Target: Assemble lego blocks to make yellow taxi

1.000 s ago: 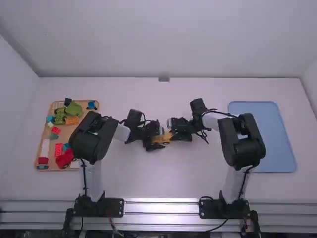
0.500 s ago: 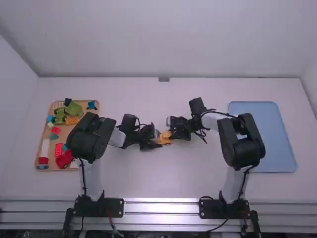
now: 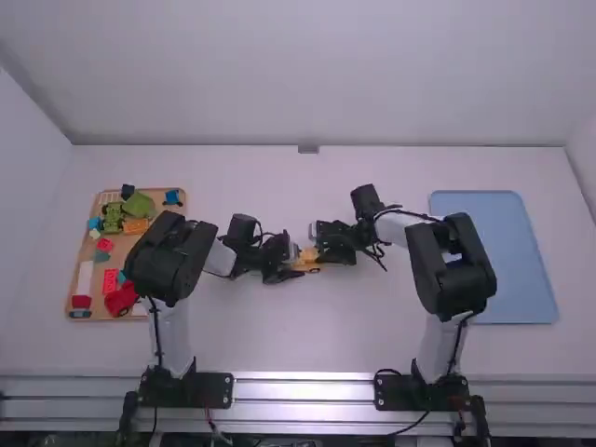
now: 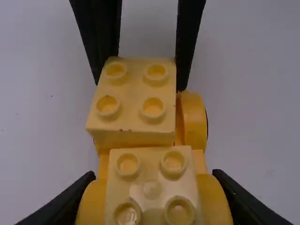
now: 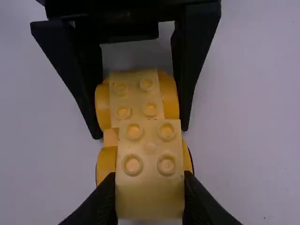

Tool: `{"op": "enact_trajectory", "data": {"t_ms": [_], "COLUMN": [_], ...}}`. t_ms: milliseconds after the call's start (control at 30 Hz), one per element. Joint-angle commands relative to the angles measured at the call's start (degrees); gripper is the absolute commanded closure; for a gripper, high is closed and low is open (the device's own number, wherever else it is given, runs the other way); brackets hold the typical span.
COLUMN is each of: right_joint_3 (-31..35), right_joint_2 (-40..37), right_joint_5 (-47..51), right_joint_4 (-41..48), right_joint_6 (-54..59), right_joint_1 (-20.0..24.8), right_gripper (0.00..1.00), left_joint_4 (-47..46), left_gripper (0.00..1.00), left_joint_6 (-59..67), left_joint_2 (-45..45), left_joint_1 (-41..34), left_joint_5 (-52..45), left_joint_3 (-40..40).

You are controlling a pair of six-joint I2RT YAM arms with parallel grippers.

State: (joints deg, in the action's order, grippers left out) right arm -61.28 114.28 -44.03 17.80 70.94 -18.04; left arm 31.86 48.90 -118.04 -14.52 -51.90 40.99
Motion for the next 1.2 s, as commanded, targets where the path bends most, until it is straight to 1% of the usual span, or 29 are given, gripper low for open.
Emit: {"op": "enact_trajectory", "data": {"t_ms": [0,100,333,467,600,733,967,1167], "right_joint_3": [0.15,0.15,0.09,-0.17,-1.49,-1.22,-1.22,-1.22], "right_joint_2": [-0.74,-1.38,-2.34,-3.15,-3.28,-3.28,-3.28,-3.28], "right_joint_5": [2.21,-0.09,0.5,0.59,0.61,1.4,1.88,1.95], "right_joint_4": [0.57,-0.04,0.9,0.61,3.61,4.09,3.17,2.45], "right_joint_6": [0.0,0.0,-0.07,0.0,-0.02,-0.02,-0.26,-0.57], "right_joint_1": [-0.37,0.15,0.02,0.09,0.09,-0.04,0.0,-0.61], "right_gripper": [0.74,0.74,0.74,0.73,0.73,0.71,0.71,0.71], "left_joint_4": [-1.75,-1.46,-3.76,-7.67,-11.47,-14.91,-16.61,-17.79], "left_gripper": [0.55,0.56,0.59,0.59,0.59,0.61,0.61,0.62], "left_joint_6": [0.63,0.63,0.63,4.24,5.2,8.57,10.14,10.1], "left_joint_2": [-1.33,-1.33,-1.33,-1.33,-1.33,-1.33,-1.33,-1.33], "left_joint_1": [-0.09,-0.09,-0.09,-0.09,-0.09,-0.09,-0.11,-0.09], "left_joint_5": [5.51,5.49,6.4,7.85,7.82,7.82,5.25,4.87], "left_joint_3": [-1.14,-1.16,0.46,1.75,3.65,4.79,4.68,4.59]}}
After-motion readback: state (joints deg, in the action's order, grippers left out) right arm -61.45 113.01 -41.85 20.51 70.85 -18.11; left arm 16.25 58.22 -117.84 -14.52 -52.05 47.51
